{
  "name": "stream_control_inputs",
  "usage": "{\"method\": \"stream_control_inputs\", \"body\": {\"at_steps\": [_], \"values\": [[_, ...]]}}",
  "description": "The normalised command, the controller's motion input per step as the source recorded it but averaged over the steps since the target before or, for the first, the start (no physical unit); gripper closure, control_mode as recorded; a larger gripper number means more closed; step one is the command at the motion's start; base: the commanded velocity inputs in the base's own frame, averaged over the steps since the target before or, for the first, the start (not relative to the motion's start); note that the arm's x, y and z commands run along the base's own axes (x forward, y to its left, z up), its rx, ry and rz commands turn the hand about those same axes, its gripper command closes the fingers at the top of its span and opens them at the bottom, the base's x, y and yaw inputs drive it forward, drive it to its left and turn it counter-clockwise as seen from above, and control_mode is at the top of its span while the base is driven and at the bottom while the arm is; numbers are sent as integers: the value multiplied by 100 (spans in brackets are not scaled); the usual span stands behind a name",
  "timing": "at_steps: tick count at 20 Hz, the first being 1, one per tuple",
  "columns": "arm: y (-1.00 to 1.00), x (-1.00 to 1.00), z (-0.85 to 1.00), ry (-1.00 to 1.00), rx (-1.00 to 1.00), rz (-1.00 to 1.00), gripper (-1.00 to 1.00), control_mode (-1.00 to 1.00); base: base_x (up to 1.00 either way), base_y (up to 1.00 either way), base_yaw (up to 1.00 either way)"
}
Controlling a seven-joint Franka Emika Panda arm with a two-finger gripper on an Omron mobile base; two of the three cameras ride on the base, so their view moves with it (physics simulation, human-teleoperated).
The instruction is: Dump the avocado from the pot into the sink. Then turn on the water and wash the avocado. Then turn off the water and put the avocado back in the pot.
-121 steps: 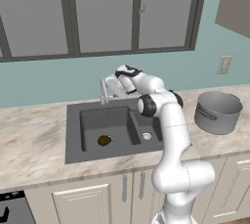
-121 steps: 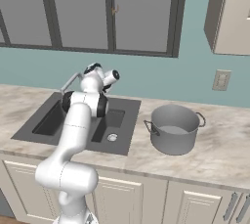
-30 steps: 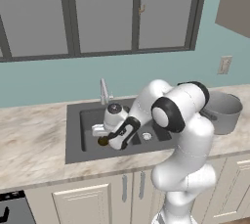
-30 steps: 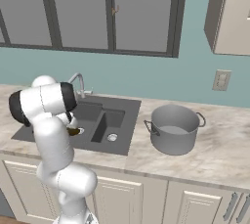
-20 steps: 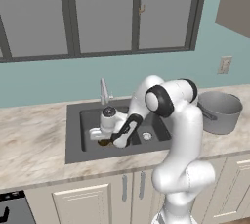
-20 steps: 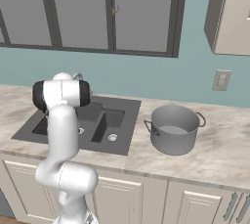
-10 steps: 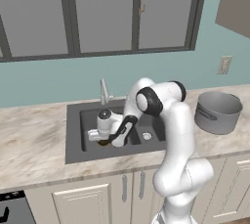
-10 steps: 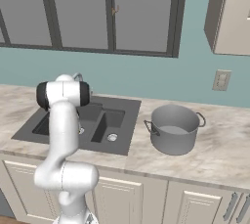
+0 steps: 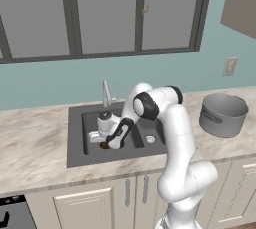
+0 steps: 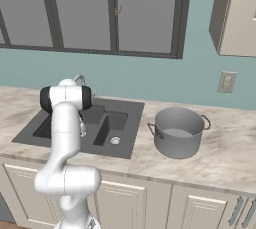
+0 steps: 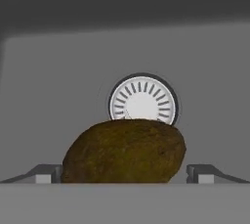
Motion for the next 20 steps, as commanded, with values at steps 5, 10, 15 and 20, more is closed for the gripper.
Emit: {"method": "stream_control_inputs", "body": {"at_steps": [5, 10, 15, 20], "values": [[0, 4, -31, 11, -5, -1, -100, -100, 0, 0, 0], [0, -7, -27, 11, -6, -4, 100, -100, 0, 0, 0], [-1, -16, -15, 6, -6, -8, 100, -100, 0, 0, 0], [-9, -63, 45, -15, -1, -4, 100, -100, 0, 0, 0]]}}
